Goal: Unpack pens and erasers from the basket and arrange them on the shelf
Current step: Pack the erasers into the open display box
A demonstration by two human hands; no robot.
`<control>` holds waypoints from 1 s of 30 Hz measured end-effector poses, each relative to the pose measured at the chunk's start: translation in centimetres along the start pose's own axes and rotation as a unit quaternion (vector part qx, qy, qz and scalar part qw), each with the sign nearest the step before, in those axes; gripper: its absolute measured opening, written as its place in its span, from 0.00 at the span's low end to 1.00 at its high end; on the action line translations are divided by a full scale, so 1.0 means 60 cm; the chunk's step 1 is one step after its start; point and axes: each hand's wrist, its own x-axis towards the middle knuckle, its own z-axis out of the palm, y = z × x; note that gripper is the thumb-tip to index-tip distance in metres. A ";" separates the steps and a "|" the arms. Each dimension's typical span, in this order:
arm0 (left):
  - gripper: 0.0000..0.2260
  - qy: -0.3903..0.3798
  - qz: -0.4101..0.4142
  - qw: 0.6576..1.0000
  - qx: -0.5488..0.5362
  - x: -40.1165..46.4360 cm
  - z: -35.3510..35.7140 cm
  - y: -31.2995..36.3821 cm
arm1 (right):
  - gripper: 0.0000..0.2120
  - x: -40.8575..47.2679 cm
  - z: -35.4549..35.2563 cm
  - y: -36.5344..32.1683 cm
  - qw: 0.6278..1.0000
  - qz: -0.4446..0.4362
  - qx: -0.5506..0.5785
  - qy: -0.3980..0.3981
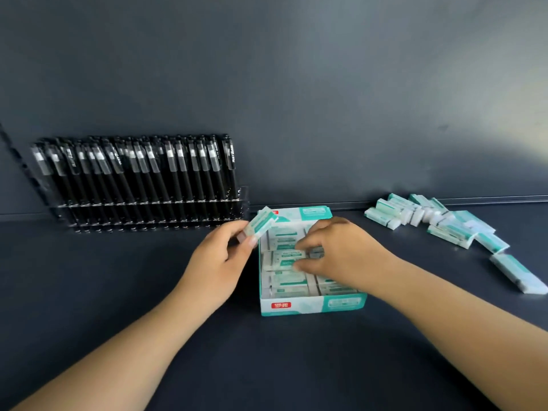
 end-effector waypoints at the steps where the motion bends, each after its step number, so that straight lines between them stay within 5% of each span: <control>1: 0.07 -0.001 -0.001 1.000 -0.011 0.000 0.001 0.000 | 0.15 0.002 0.002 -0.004 1.000 -0.003 -0.015 -0.005; 12: 0.13 -0.019 0.055 0.998 -0.018 0.008 0.003 -0.009 | 0.19 -0.001 0.014 0.000 0.998 -0.013 0.054 0.018; 18: 0.17 -0.030 0.069 0.997 -0.016 0.007 0.004 -0.009 | 0.30 -0.007 0.013 -0.001 0.973 -0.028 0.164 0.157; 22: 0.21 -0.045 0.107 0.993 -0.032 0.004 0.002 -0.005 | 0.23 -0.010 0.020 -0.007 0.970 -0.082 0.105 0.205; 30: 0.20 -0.077 0.104 0.991 0.018 0.001 0.008 -0.001 | 0.18 -0.012 0.006 0.011 0.978 -0.115 -0.105 0.137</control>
